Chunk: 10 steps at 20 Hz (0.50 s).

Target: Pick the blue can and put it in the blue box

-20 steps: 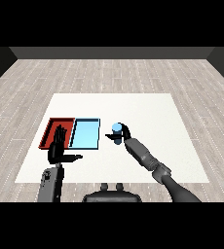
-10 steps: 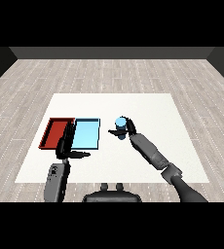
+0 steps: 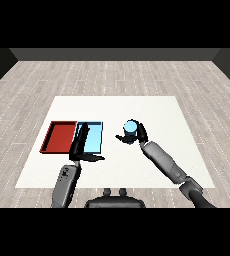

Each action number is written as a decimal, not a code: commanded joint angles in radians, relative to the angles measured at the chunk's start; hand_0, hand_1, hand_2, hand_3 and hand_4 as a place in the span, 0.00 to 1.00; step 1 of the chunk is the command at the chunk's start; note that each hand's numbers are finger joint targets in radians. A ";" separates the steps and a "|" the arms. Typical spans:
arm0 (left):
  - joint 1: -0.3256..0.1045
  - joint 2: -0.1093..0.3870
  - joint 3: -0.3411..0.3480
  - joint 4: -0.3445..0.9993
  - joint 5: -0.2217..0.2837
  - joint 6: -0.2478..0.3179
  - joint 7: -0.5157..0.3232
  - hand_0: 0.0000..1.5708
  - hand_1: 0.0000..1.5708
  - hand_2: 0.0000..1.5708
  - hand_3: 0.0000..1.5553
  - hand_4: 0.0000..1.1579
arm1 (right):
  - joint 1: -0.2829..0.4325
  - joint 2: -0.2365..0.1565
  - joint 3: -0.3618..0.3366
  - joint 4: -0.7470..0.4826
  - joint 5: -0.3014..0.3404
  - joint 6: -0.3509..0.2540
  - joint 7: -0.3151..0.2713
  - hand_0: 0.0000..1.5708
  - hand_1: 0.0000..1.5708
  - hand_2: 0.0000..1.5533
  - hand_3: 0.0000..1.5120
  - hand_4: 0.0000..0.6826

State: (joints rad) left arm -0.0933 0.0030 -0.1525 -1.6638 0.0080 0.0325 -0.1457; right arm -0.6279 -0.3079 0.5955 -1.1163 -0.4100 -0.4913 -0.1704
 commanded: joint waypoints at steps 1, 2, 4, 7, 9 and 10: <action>-0.050 -0.003 0.008 0.060 0.005 -0.006 0.002 0.00 0.00 0.00 0.00 0.00 | 0.026 0.030 -0.019 -0.116 0.096 -0.045 0.095 0.96 0.96 0.95 0.92 0.85; 0.013 -0.003 -0.086 0.059 -0.009 0.084 -0.053 0.00 0.00 0.00 0.00 0.00 | -0.053 0.076 -0.035 -0.049 0.085 -0.042 0.113 0.96 0.96 0.95 0.92 0.85; -0.073 -0.003 -0.064 0.052 0.016 0.066 0.046 0.00 0.00 0.00 0.00 0.00 | 0.034 0.064 -0.022 -0.154 0.154 -0.069 0.135 0.96 0.96 0.95 0.92 0.85; -0.062 -0.003 -0.087 0.153 0.032 0.070 -0.060 0.00 0.00 0.00 0.00 0.00 | 0.102 0.001 -0.024 -0.287 0.182 -0.028 0.148 0.96 0.96 0.95 0.92 0.87; -0.096 -0.003 -0.102 0.107 0.022 0.094 0.036 0.00 0.00 0.00 0.00 0.00 | 0.032 0.074 -0.054 -0.237 0.228 -0.026 0.195 0.96 0.96 0.95 0.92 0.90; -0.113 -0.003 -0.170 0.202 0.012 0.158 -0.045 0.00 0.00 0.00 0.00 0.00 | 0.057 0.080 -0.029 -0.289 0.244 -0.063 0.211 0.96 0.96 0.94 0.92 0.90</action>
State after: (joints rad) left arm -0.1524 0.0004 -0.2603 -1.5661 0.0217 0.1230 -0.1526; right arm -0.5775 -0.2524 0.5629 -1.3264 -0.2272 -0.5297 -0.0173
